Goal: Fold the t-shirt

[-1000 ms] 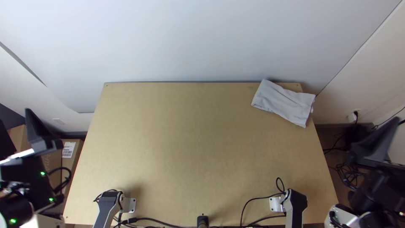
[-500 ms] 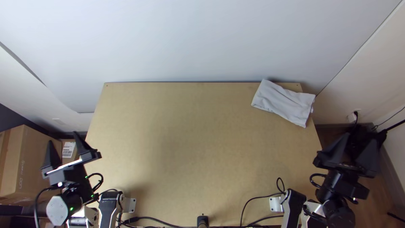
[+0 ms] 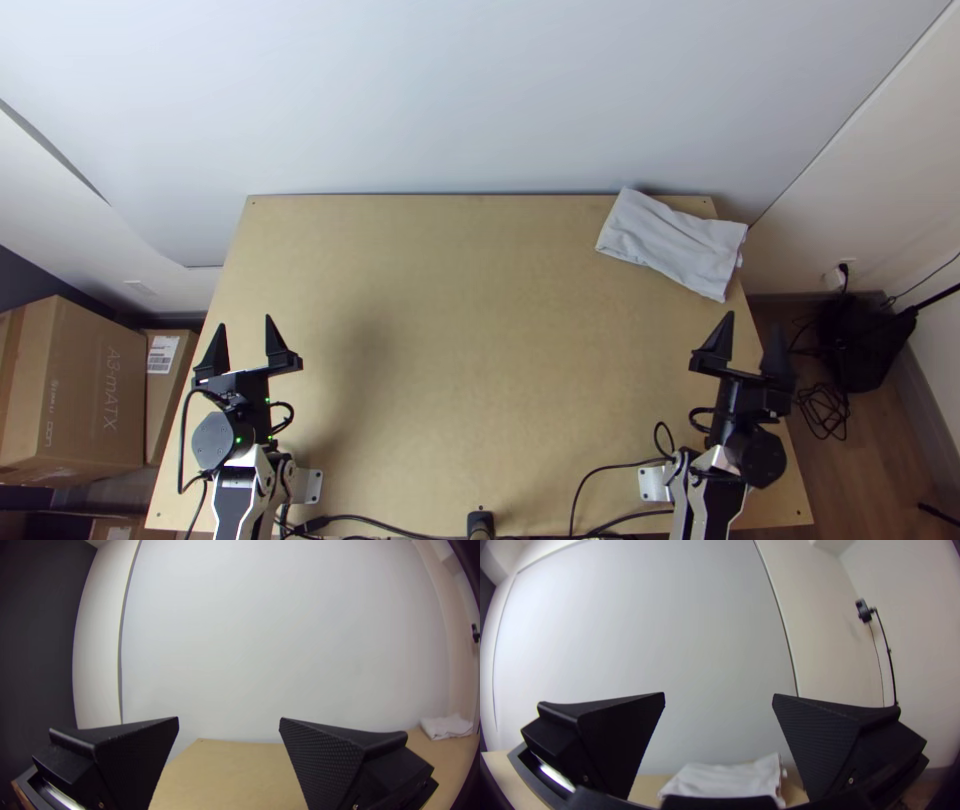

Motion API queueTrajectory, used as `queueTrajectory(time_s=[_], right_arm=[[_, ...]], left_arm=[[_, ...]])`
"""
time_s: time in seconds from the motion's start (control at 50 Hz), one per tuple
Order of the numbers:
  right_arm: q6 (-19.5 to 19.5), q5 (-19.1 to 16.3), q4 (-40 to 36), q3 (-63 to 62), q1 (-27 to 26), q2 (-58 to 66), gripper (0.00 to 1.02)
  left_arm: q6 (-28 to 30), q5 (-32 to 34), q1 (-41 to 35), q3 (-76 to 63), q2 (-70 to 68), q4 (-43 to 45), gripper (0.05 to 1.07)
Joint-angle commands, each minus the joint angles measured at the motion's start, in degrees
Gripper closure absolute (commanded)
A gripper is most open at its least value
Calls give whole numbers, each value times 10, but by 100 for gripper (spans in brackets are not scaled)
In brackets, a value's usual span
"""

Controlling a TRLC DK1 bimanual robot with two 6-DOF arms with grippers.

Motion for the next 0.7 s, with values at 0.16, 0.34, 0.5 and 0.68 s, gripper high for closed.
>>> queueTrajectory(time_s=[0.16,0.34,0.5,0.68], right_arm=[[94,21,-143,-11,4,-3,3],[93,24,-232,-8,-10,-2,3],[71,28,-233,-8,-21,-1,3],[71,28,-233,-8,-20,-1,3]], left_arm=[[-105,17,-32,-28,-7,-27,10],[-104,18,-49,-27,-4,-110,10],[-102,18,-44,-28,-4,-110,10],[-102,18,-43,-28,-4,-110,10]])
